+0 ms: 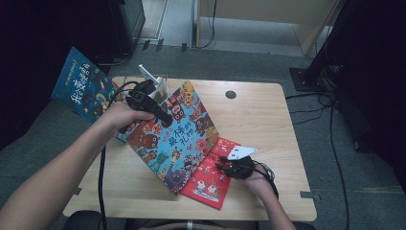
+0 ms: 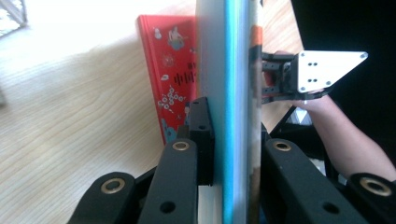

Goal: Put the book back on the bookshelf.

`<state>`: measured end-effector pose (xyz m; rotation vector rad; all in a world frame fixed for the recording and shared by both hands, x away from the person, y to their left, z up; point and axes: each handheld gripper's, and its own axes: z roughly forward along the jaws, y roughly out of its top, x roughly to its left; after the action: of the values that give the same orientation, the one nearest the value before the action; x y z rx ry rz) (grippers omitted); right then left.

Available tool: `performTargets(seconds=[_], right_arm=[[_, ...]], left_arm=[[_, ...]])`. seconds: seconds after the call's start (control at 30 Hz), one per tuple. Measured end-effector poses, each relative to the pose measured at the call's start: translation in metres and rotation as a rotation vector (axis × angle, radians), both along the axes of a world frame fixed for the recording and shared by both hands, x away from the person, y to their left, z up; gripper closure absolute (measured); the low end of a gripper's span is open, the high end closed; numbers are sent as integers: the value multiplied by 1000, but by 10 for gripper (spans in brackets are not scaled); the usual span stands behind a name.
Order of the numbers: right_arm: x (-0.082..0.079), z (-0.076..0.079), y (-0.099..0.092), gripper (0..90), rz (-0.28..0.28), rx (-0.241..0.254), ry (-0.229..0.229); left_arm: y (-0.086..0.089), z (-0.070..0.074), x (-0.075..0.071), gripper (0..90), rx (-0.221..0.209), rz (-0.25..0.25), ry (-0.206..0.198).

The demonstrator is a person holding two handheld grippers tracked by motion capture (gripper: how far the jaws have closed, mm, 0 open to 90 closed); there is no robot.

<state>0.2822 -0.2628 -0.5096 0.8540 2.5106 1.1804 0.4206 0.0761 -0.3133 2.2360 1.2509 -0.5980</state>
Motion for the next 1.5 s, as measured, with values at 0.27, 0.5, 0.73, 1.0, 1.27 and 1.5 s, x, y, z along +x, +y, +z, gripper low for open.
performTargets(seconds=[0.27,0.5,0.73,1.0,1.27,1.5], right_arm=[[4,0,2,664,2,3,-1],[7,0,3,664,9,0,7],[9,0,5,664,6,0,7],[10,0,5,665,7,0,5],[10,0,5,666,7,0,2],[10,0,5,671,9,1,1]], left_arm=[[33,32,-3,813,1,62,-18],[72,60,-2,813,-3,131,-22],[108,88,4,812,15,211,-43],[147,108,12,814,6,288,-55],[175,123,12,814,-41,348,-56],[209,137,13,814,-32,441,-76]])
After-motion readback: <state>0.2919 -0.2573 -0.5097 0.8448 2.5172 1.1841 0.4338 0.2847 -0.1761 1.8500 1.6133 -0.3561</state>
